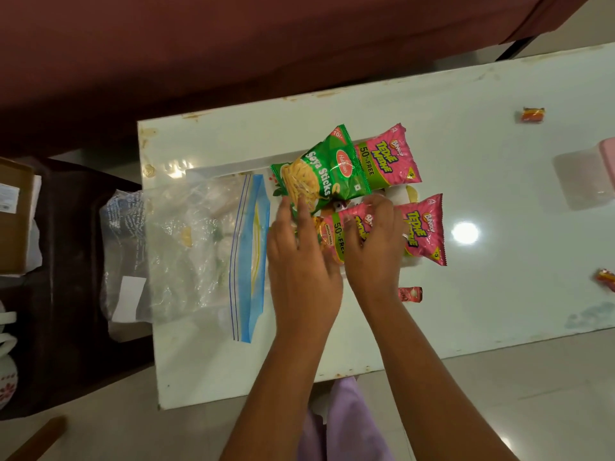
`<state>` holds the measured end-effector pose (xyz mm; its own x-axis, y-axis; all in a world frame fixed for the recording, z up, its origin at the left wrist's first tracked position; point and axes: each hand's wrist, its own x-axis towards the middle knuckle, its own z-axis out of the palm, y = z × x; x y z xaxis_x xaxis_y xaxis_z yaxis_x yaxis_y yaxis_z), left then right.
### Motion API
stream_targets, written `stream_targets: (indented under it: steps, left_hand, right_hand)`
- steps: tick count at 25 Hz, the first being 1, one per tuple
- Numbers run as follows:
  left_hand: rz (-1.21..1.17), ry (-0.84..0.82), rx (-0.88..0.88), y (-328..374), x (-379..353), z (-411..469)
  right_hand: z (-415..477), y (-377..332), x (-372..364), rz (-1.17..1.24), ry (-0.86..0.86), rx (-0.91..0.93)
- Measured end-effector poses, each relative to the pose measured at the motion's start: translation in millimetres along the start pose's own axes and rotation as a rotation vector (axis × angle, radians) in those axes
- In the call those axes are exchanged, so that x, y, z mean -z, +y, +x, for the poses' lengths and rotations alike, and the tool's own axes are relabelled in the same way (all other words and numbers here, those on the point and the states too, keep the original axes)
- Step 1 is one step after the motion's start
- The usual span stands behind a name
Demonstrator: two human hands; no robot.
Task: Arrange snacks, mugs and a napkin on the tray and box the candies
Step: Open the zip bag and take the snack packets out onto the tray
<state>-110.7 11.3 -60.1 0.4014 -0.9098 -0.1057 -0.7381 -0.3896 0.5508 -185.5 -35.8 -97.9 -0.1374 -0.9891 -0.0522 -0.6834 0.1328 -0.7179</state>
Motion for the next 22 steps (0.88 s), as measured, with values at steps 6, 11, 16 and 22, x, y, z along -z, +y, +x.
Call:
stream_targets:
  steps: [6,11,16,22]
  left_hand:
    - [-0.029,0.163,0.149,-68.9,57.9,1.9]
    - [-0.377,-0.105,0.446,-127.4,55.1,2.5]
    - [-0.483,-0.168,0.406,-129.0,49.9,-15.9]
    - [-0.201,-0.101,0.117,-107.2,115.3,-26.9]
  right_hand:
    - [-42.4,-46.3,-37.8,0.237,-0.574,-0.029]
    - [-59.9,-70.7,-77.6,0.435,-0.859,-0.374]
    - [-59.3,-78.4,-80.2,0.509,-0.655,-0.496]
    - [-59.4,-129.1,-2.3,0.623,-0.731,-0.152]
